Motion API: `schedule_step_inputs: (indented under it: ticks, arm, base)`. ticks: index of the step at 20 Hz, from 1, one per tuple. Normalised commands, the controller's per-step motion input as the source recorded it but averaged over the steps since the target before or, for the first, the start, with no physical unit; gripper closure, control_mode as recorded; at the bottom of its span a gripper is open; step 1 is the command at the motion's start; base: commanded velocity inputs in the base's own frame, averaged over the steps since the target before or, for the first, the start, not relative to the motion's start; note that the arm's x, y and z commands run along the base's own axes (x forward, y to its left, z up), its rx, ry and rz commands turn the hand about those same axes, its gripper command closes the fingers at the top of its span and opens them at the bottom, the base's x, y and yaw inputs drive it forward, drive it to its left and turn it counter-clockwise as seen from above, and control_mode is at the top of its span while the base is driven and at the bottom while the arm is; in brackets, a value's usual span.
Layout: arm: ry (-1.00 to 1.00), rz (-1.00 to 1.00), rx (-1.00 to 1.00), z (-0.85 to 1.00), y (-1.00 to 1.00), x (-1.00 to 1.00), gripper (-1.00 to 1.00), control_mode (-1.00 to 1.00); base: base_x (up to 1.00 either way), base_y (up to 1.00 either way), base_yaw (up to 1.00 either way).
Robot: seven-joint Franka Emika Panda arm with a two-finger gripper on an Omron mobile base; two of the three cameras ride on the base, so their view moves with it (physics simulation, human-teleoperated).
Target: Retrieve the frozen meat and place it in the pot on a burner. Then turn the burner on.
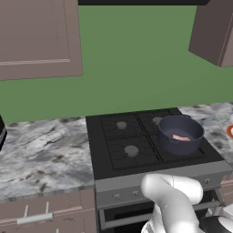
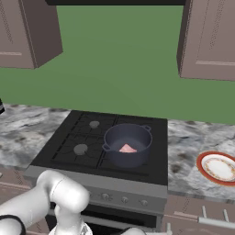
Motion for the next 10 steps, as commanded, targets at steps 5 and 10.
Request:
schedule_step_inputs:
  ticks: [5, 10]
  arm:
    - [-0.01, -0.11, 0.0, 0.0, 0.0, 0.04, -1.0, -1.0]
    - [-0.01, -0.11, 0.0, 0.0, 0.0, 0.24, -1.0, -1.0]
  base:
    - [0.0, 0.0, 0.0]
    - [0.0, 0.0, 0.0]
